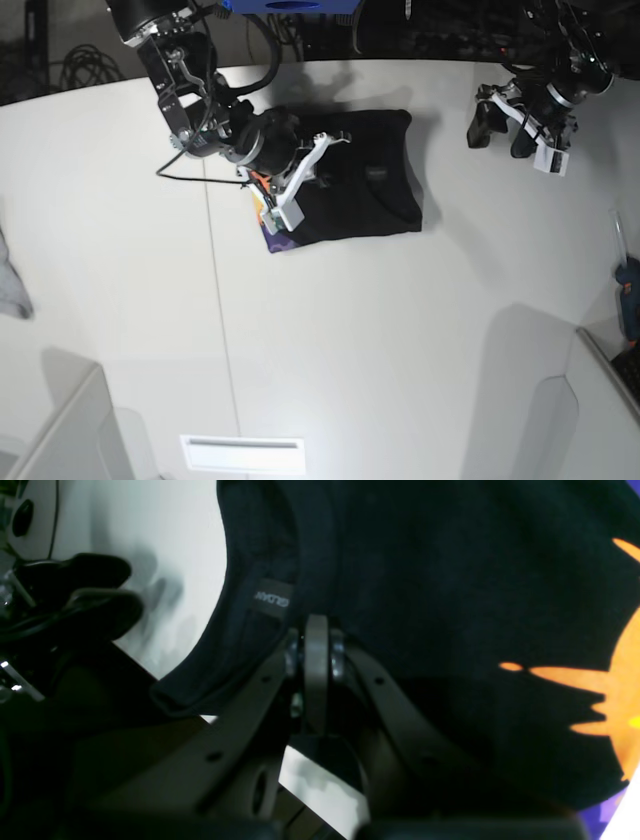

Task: Fold the T-shirt properly
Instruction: 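Grasp opposite edges of the folded bundle with both grippers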

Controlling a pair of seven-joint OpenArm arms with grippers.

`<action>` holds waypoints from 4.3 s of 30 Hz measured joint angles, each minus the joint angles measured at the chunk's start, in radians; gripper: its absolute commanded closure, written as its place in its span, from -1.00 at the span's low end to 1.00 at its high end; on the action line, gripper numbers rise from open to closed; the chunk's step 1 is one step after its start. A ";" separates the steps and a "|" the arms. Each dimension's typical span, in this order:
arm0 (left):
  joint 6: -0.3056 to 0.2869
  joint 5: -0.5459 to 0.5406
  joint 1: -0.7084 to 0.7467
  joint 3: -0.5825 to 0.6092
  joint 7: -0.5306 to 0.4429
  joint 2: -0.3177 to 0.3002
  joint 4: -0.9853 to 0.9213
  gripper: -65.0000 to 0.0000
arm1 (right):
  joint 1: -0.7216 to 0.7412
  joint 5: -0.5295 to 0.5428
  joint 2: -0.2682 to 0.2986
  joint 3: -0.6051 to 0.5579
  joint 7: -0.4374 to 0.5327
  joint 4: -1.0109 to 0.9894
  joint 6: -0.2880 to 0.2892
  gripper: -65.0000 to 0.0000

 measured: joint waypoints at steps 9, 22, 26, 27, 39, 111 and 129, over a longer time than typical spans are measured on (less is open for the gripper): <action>0.000 0.001 -0.050 0.006 0.005 0.080 -0.042 -0.45 | -0.030 -0.003 0.015 0.060 0.055 0.000 0.000 1.00; 0.000 0.002 -0.150 0.126 0.078 0.132 -0.093 -0.45 | -0.105 -0.008 0.059 0.186 0.100 0.000 0.000 1.00; 0.000 0.002 -0.166 0.204 0.084 0.137 -0.107 -0.45 | -0.113 -0.007 0.058 0.185 0.096 0.000 0.000 1.00; 0.000 0.002 -0.177 0.214 0.082 0.150 -0.111 -0.45 | -0.112 -0.007 0.059 0.185 0.097 0.000 0.000 1.00; 0.000 -0.005 -0.157 0.208 0.069 0.183 -0.090 -0.45 | -0.116 -0.002 0.077 0.183 0.097 0.000 0.000 1.00; 0.167 -0.146 -0.193 0.163 0.086 0.178 -0.198 -0.45 | -0.113 0.000 0.081 0.181 0.097 0.000 0.000 1.00; 0.151 -0.196 -0.300 0.254 0.040 0.184 -0.431 -0.44 | -0.113 0.000 0.081 0.179 0.097 0.000 0.000 1.00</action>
